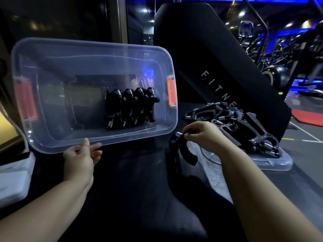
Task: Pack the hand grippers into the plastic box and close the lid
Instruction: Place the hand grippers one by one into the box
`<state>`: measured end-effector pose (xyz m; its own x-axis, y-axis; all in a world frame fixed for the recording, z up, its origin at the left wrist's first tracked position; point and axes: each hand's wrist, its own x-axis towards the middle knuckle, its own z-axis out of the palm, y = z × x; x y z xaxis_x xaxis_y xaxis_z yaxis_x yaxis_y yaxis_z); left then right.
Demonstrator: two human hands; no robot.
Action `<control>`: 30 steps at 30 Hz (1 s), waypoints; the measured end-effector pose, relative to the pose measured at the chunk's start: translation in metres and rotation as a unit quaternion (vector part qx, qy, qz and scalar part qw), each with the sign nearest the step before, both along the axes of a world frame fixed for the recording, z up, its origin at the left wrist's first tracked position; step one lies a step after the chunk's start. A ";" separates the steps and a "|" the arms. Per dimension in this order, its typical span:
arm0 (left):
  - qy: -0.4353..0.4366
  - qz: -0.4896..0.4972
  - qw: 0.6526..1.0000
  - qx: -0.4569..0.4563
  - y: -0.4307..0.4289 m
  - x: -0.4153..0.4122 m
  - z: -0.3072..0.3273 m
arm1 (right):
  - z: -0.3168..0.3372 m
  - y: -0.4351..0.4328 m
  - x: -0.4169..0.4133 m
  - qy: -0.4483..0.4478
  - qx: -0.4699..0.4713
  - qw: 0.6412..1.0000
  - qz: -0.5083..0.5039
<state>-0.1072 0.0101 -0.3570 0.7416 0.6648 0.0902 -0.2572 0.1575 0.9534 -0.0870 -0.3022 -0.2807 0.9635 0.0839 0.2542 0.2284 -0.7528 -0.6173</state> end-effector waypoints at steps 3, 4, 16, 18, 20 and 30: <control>0.000 -0.002 1.000 0.001 0.000 0.000 0.000 | -0.007 0.010 -0.005 0.001 0.060 0.998 0.012; 0.000 -0.001 1.000 0.002 0.000 0.000 0.000 | -0.009 0.013 -0.007 -0.002 0.073 0.997 0.014; -0.004 -0.009 1.000 0.002 0.002 0.000 -0.001 | -0.017 0.020 -0.023 -0.044 0.099 0.994 -0.006; -0.005 -0.010 1.000 0.000 0.002 -0.001 -0.002 | -0.019 0.019 -0.024 -0.049 0.080 0.996 -0.003; -0.006 -0.010 1.000 -0.001 0.002 -0.001 -0.002 | -0.020 0.020 -0.025 -0.056 0.065 0.996 -0.002; -0.010 -0.012 1.000 -0.003 0.001 -0.002 -0.001 | -0.021 0.027 -0.029 -0.076 0.018 0.997 0.011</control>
